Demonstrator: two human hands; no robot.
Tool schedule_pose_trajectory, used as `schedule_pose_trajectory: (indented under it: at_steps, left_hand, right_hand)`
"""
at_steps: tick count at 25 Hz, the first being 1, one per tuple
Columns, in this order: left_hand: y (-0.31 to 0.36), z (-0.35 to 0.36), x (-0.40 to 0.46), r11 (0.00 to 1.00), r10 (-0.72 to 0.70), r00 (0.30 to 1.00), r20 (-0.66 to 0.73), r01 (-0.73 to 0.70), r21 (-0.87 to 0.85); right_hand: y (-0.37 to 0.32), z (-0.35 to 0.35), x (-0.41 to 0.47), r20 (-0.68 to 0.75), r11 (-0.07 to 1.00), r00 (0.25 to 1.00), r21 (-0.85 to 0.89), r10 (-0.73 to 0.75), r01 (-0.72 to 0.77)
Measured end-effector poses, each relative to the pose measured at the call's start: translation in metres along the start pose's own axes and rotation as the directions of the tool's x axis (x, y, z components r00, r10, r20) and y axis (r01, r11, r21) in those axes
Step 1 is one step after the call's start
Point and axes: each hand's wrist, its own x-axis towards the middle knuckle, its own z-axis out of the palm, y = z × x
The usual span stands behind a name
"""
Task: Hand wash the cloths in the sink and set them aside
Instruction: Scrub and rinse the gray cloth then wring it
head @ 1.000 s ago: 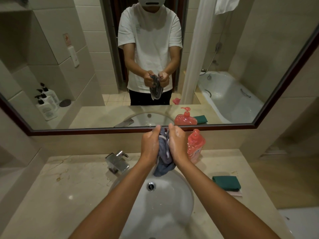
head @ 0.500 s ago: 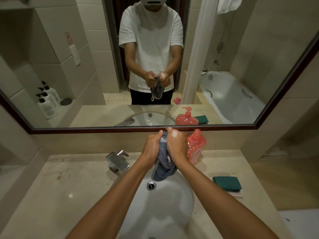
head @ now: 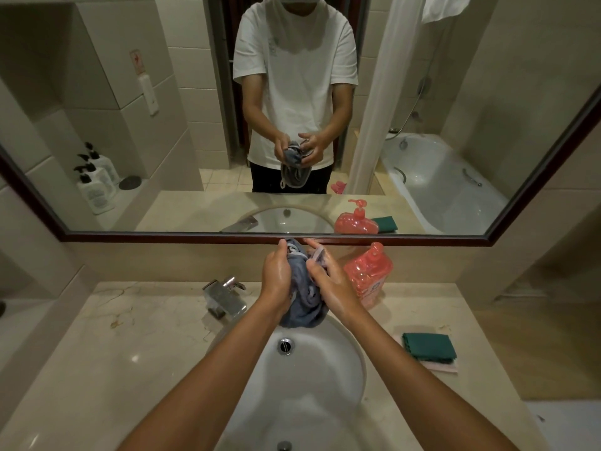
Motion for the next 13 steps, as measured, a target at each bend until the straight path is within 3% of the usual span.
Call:
schedule_pose_trajectory:
  at_steps: [2,4,8,11,13]
  left_hand:
    - [-0.004,0.003,-0.006,0.999,0.010,0.995,0.103,-0.007,-0.033]
    - [-0.008,0.006,-0.013,1.000,-0.006,0.979,0.206,0.012,-0.028]
    - [-0.014,0.009,-0.017,0.981,0.080,0.957,0.278,-0.125,0.148]
    - [-0.022,0.003,-0.018,0.938,0.130,0.976,0.177,-0.179,0.296]
    - [-0.028,-0.001,-0.018,0.973,0.010,0.989,0.150,-0.044,0.228]
  right_hand:
    - [0.002,0.003,-0.001,-0.068,0.997,0.997,-0.073,-0.041,0.037]
    - [0.001,0.004,0.001,-0.221,0.998,0.973,-0.034,-0.065,0.059]
    - [0.003,-0.002,0.011,-0.402,0.999,0.916,0.033,0.010,0.003]
    - [0.003,-0.011,0.017,-0.471,0.938,0.864,0.347,0.175,-0.001]
    - [-0.002,-0.016,0.019,-0.454,0.852,0.856,0.523,0.247,0.032]
